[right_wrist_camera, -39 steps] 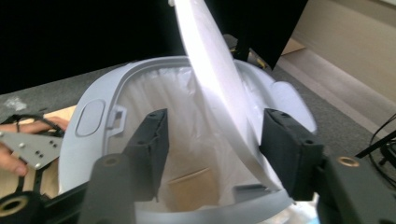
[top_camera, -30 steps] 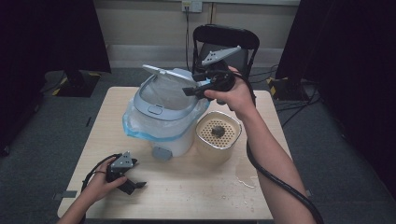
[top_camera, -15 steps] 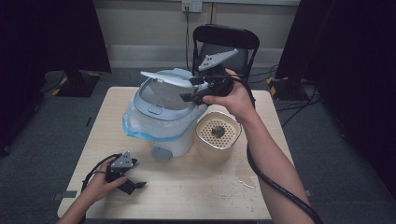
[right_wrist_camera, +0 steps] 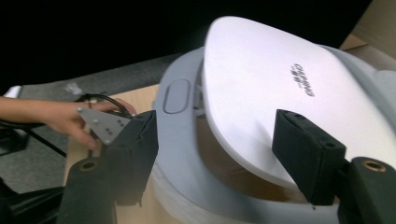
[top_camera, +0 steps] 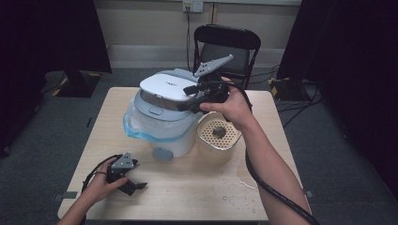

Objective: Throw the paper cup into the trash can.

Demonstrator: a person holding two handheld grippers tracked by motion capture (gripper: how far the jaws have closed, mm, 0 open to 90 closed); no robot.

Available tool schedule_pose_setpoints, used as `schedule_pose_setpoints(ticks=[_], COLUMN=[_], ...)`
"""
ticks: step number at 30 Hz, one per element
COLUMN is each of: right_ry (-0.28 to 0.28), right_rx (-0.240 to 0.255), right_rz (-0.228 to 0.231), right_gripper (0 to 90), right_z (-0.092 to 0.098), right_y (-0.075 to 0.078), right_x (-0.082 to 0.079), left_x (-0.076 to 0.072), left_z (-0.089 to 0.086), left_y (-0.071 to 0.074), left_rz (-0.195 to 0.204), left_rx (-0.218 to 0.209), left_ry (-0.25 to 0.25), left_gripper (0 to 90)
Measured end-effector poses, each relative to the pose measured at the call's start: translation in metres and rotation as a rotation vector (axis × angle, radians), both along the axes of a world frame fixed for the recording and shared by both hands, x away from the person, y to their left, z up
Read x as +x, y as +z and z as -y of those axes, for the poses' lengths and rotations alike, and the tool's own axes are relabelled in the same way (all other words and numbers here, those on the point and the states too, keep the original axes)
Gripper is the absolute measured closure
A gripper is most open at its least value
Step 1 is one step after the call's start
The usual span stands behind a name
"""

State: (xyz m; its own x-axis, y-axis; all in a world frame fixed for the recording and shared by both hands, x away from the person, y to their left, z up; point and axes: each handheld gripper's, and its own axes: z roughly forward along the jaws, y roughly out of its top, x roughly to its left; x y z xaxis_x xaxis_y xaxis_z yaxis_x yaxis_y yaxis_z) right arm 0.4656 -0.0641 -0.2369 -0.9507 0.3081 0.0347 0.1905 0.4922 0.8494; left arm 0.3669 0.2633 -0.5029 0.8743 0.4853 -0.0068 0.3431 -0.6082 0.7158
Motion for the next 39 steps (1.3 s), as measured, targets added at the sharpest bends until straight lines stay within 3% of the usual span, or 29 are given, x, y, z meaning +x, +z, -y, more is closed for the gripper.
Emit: schedule_pose_setpoints(ticks=[3,4,8,11,13,19,22,31,32,35,39], right_ry=[-0.002,-0.002,-0.026,-0.082,-0.114,-0.084,-0.090,-0.074,-0.090,-0.089,-0.080], right_rx=[0.009,0.020,0.036,0.033,0.006,-0.058,-0.047,-0.054,-0.038,-0.023,-0.046], right_rz=[-0.013,-0.037,-0.065,-0.060,-0.034,-0.001,-0.009,-0.002,-0.013,-0.030,-0.013], right_gripper=[32.8,39.0,46.4,51.3,50.8,59.7,66.9,74.0,78.4,80.6,81.5], right_z=[-0.003,-0.003,-0.002,-0.002,-0.004,-0.019,-0.024,-0.028,-0.027,-0.025,-0.026], right_y=[-0.003,-0.006,-0.010,-0.011,-0.011,-0.015,-0.015,-0.016,-0.017,-0.018,-0.020], right_x=[-0.002,0.000,0.003,0.007,0.008,0.011,0.012,0.017,0.019,0.021,0.020], left_x=[0.000,0.000,0.000,0.000,0.000,0.000,0.000,0.000,0.000,0.000,0.000], left_z=[0.000,0.000,0.000,0.000,0.000,0.000,0.000,0.000,0.000,0.000,0.000], left_y=[0.000,0.000,0.000,0.000,0.000,0.000,0.000,0.000,0.000,0.000,0.000], left_rz=[0.000,0.000,0.000,-0.001,-0.001,-0.001,-0.001,0.000,-0.001,0.000,0.000], left_rx=[0.000,0.000,0.001,0.001,0.000,0.001,0.001,0.000,0.000,0.000,0.000], left_ry=[0.000,0.000,0.000,0.000,0.000,-0.001,0.000,0.000,0.000,0.000,0.000], left_gripper=[0.0,0.0,0.0,0.0,0.0,0.0,0.0,0.0,0.0,0.0,0.0])
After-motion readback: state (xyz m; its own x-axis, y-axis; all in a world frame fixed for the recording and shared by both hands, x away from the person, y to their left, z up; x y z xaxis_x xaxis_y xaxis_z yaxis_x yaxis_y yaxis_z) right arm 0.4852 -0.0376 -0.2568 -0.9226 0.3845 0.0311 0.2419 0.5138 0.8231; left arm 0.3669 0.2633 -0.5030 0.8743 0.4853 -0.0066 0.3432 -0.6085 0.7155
